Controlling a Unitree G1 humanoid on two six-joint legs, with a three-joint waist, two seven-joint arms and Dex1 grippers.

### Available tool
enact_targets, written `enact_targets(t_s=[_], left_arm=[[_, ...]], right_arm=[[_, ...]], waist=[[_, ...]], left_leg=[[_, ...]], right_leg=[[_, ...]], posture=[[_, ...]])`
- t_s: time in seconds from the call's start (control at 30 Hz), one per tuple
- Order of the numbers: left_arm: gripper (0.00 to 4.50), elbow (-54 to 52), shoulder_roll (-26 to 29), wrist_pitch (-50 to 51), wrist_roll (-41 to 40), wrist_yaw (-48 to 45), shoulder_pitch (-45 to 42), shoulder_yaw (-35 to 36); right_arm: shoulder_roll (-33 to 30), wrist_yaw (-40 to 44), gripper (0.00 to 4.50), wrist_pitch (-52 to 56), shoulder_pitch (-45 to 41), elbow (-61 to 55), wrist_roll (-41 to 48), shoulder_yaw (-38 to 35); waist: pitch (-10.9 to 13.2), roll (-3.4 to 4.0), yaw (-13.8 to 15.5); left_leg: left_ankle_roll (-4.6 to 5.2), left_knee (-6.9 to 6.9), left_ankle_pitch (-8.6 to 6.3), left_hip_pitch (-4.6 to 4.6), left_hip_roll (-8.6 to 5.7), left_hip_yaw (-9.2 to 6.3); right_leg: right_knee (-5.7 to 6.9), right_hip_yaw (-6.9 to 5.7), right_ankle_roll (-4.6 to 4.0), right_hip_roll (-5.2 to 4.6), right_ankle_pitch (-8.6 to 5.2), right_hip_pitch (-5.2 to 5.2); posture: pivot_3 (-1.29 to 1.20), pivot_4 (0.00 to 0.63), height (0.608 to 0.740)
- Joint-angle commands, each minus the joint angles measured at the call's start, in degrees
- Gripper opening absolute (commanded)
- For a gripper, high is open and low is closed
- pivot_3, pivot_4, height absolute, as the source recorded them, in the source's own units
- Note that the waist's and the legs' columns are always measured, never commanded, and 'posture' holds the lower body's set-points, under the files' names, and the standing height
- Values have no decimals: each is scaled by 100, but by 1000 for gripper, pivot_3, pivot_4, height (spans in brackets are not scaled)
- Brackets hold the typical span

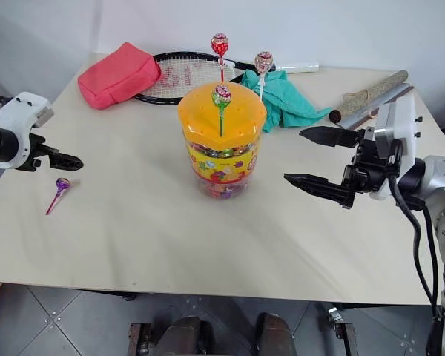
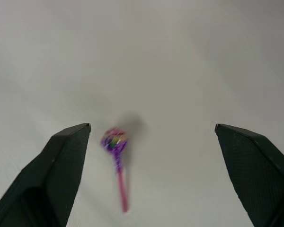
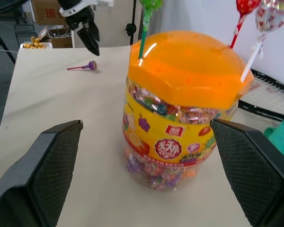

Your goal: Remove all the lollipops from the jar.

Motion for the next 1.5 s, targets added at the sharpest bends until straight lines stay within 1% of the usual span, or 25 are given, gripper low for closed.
enact_targets(t_s=[0.03,0.23,0.27,0.3,0.33,0.4,0.47,0.6,0.77,0.93,1.1,1.23,1.47,1.5], left_arm=[[4476,-311,-3,-648,-358,-411,-85,494],[4476,-461,-560,-1938,-866,-585,86,1390],[4476,-559,-674,-2161,-1038,-643,191,1621],[4476,-685,-952,-2687,-1373,-778,348,2054],[4476,-766,-1114,-2962,-1626,-965,489,2301],[4476,-838,-1315,-3365,-1914,-1219,687,2599],[4476,-772,-1429,-3660,-2087,-1413,778,2725],[4476,-569,-1865,-4632,-2858,-2593,882,3111],[4476,-341,-1934,-4921,-3215,-3376,1006,3173],[4476,-197,-1812,-5158,-3233,-3848,1288,3162],[4476,-267,-1711,-5242,-3292,-3756,1645,3366],[4476,-392,-1654,-5295,-3370,-3666,1964,3585],[4476,-819,-1633,-5256,-3577,-3374,2427,3899],[4492,-862,-1630,-5254,-3604,-3335,2477,3945]], right_arm=[[-38,-141,4500,85,-193,-256,209,-132],[-31,-224,4500,139,-191,-335,262,-175],[-30,-240,4500,151,-178,-361,279,-190],[-10,-287,4500,173,-162,-417,319,-206],[12,-337,4500,191,-143,-478,366,-223],[32,-401,4500,212,-120,-543,409,-242],[34,-436,4500,219,-90,-578,425,-265],[91,-592,4500,232,-114,-636,494,-237],[350,-885,4500,309,-343,-695,567,43],[819,-1179,4500,229,-866,-533,190,686],[1257,-1200,4500,255,-1533,-69,-124,1240],[1613,-992,4500,236,-2042,326,-348,1649],[2026,-620,4500,87,-2607,996,-805,2067],[2091,-591,4328,79,-2695,1095,-874,2134]], waist=[[0,0,5],[0,0,6],[0,0,0],[0,0,-3],[0,0,-4],[0,0,-5],[0,0,-8],[0,0,-3],[0,0,-17],[0,1,-69],[0,0,-148],[0,1,-185],[0,1,-210],[0,1,-216]], left_leg=[[0,0,0,-1,0,1],[1,5,0,-1,-1,0],[1,5,0,-1,-1,2],[1,4,0,-1,0,3],[1,3,0,0,1,3],[1,6,0,0,2,4],[1,7,-1,0,2,6],[1,9,-1,1,2,10],[2,11,-1,2,1,11],[2,10,-1,3,2,11],[2,8,-1,2,1,8],[2,6,-1,4,2,7],[2,5,-1,3,1,-3],[2,5,-1,3,1,-3]], right_leg=[[0,1,0,0,0,-1],[2,1,0,-1,0,0],[3,1,0,-1,0,-1],[4,2,0,-1,0,-1],[5,2,0,-1,0,-2],[8,3,0,-1,0,-4],[8,3,0,-1,0,-4],[8,3,0,-1,0,-4],[8,4,0,-1,0,-3],[9,4,0,1,0,-4],[10,4,0,0,0,-4],[11,3,0,0,0,-5],[16,1,0,-1,0,-5],[16,1,0,-1,0,-5]], posture=[[0,150,740],[0,150,740],[0,150,740],[0,150,740],[0,150,740],[0,150,740],[0,150,740],[0,150,740],[0,150,740],[0,150,740],[0,150,740],[0,150,740],[0,150,740],[0,150,740]])
